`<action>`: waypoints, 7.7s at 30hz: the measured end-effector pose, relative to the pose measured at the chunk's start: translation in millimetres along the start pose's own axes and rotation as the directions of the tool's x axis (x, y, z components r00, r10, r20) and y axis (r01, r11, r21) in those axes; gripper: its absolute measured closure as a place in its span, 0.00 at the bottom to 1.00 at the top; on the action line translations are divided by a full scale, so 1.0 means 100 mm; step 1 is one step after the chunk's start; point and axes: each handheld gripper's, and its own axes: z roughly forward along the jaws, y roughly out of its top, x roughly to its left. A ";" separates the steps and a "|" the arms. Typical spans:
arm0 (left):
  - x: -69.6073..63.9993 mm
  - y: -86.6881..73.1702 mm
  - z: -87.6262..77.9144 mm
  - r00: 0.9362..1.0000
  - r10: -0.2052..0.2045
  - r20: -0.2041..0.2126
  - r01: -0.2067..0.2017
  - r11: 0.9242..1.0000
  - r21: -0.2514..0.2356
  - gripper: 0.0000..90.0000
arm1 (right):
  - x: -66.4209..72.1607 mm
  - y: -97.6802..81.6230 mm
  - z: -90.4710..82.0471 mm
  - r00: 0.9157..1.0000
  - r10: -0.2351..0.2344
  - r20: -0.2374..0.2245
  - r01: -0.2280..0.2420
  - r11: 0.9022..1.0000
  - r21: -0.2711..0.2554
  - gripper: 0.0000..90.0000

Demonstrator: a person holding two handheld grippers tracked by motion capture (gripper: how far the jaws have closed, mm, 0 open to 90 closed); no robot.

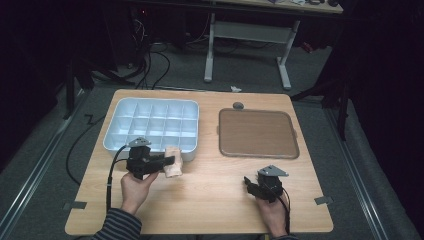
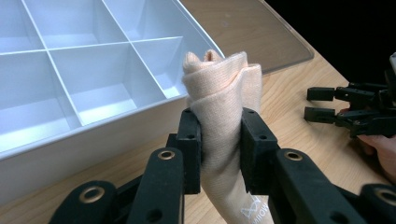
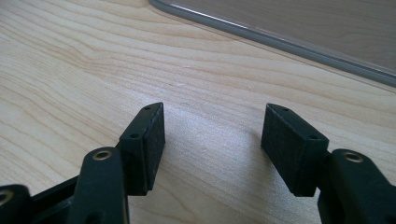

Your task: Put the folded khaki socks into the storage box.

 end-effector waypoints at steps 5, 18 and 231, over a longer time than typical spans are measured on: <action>0.07 0.01 -0.09 1.000 -0.015 -0.001 0.015 1.000 -0.014 0.81 | 0.00 0.00 0.00 1.000 0.000 0.001 0.000 1.000 0.000 0.44; 0.18 0.09 -0.24 0.999 -0.038 0.005 0.038 0.998 -0.041 0.81 | 0.00 0.00 0.00 1.000 0.001 0.001 -0.001 1.000 0.000 0.44; 0.58 0.34 -0.33 0.955 0.085 -0.284 -0.073 0.996 0.053 0.59 | 0.03 0.00 0.00 1.000 -0.003 -0.022 0.003 1.000 -0.002 0.45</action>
